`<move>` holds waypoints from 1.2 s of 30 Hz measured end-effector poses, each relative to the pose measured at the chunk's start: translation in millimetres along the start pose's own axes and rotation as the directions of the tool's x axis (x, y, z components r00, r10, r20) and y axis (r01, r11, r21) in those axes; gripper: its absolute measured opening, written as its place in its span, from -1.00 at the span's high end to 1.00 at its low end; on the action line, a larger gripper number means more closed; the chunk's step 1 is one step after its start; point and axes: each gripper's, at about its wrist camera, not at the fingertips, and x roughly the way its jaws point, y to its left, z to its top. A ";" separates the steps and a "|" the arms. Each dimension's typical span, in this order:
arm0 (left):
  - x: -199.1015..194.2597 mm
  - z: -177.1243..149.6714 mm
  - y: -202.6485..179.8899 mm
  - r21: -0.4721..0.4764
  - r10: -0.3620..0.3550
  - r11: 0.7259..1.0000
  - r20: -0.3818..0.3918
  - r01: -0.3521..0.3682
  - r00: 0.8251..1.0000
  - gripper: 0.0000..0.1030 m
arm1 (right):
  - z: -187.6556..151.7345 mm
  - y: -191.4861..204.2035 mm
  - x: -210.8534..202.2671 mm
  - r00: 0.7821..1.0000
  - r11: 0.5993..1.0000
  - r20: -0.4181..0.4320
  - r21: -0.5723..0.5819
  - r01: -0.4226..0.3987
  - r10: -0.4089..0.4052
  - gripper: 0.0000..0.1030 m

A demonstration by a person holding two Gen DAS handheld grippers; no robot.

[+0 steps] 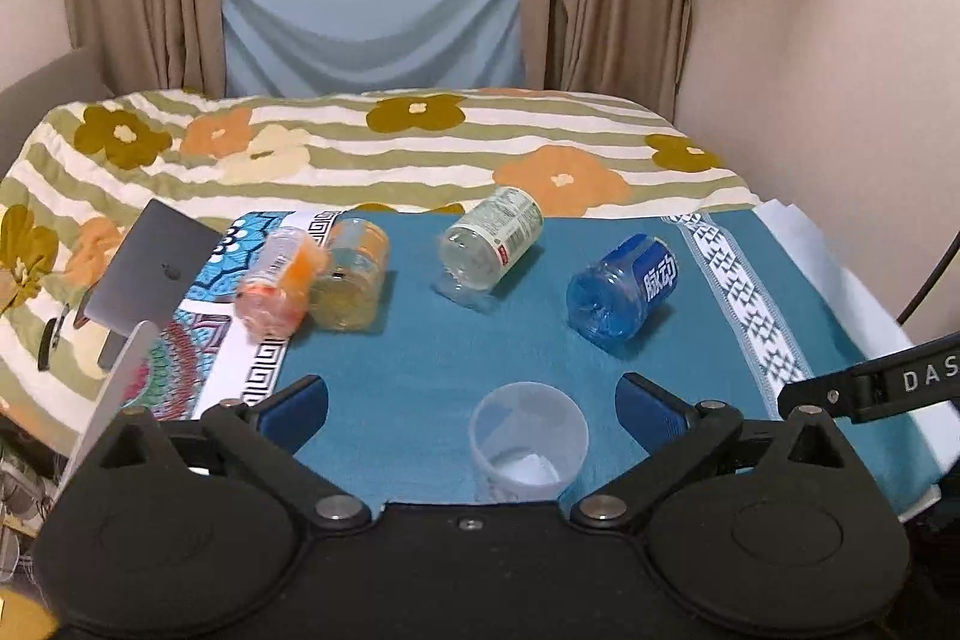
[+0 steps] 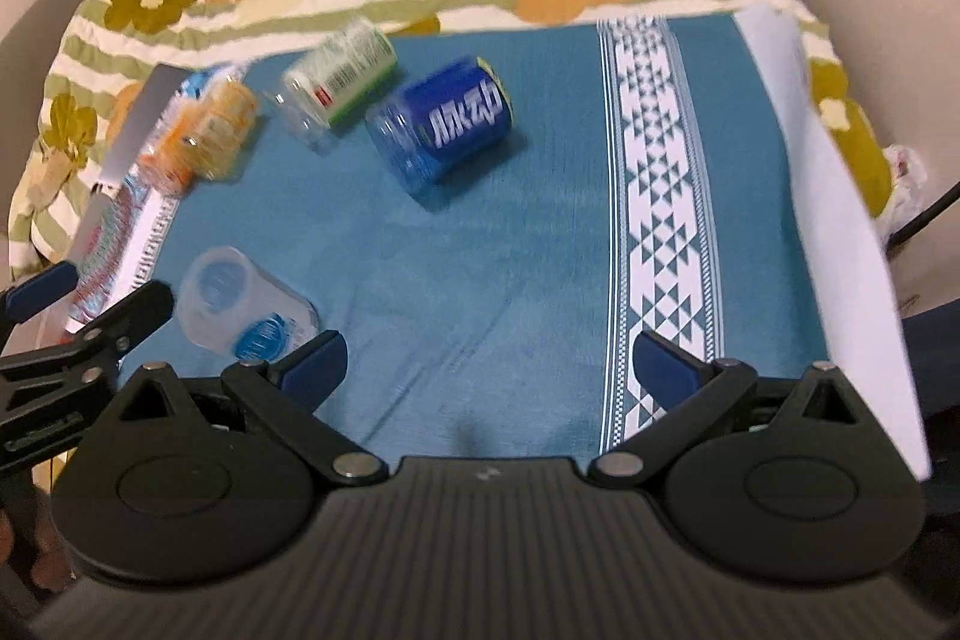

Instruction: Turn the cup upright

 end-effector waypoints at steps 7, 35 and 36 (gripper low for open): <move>-30.5 17.1 24.9 -0.031 -0.016 0.999 -0.123 0.012 0.992 -1.00 | 1.4 23.1 -41.8 0.996 0.998 0.058 0.009 0.061 -0.061 -1.00; -43.4 3.1 48.9 0.031 0.024 0.999 -0.214 -0.018 0.977 -1.00 | -37.5 61.1 -68.5 0.980 0.984 0.092 0.028 0.176 -0.178 -1.00; -43.1 3.2 48.9 0.032 0.024 0.999 -0.213 -0.018 0.977 -1.00 | -37.4 61.5 -68.5 0.980 0.984 0.093 0.028 0.176 -0.178 -1.00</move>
